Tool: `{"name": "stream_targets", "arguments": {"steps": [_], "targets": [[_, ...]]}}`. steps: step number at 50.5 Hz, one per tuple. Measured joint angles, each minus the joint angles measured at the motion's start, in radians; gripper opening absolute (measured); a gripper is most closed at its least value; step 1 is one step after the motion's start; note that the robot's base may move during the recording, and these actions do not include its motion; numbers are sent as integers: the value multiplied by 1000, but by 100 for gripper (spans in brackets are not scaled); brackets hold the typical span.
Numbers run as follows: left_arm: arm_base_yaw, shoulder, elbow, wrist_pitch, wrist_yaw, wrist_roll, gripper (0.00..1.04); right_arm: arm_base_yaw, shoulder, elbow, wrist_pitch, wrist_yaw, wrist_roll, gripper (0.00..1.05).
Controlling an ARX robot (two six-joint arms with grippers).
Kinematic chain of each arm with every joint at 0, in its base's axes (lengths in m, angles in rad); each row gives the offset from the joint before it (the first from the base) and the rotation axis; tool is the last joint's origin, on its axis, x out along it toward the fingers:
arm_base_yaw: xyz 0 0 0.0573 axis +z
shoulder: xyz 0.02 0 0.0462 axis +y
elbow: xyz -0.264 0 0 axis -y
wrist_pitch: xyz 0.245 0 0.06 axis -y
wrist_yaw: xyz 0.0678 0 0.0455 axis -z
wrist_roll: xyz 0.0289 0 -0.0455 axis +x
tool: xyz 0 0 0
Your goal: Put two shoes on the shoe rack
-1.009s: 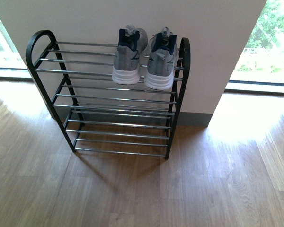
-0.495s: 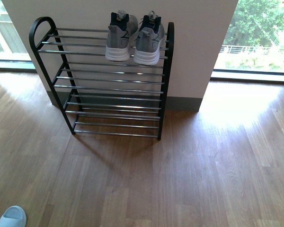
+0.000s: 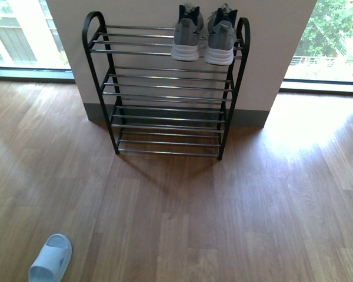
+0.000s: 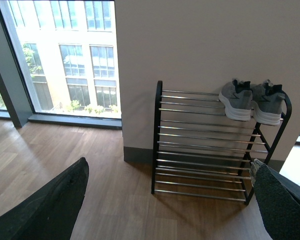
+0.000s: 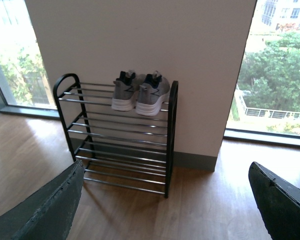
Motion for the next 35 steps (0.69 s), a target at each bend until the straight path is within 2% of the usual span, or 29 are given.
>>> {"name": "stream_targets", "arguments": {"steps": [35], "targets": [[0,0,0,0,-1,0,95,0,0,0,0,-3,0,95]]}}
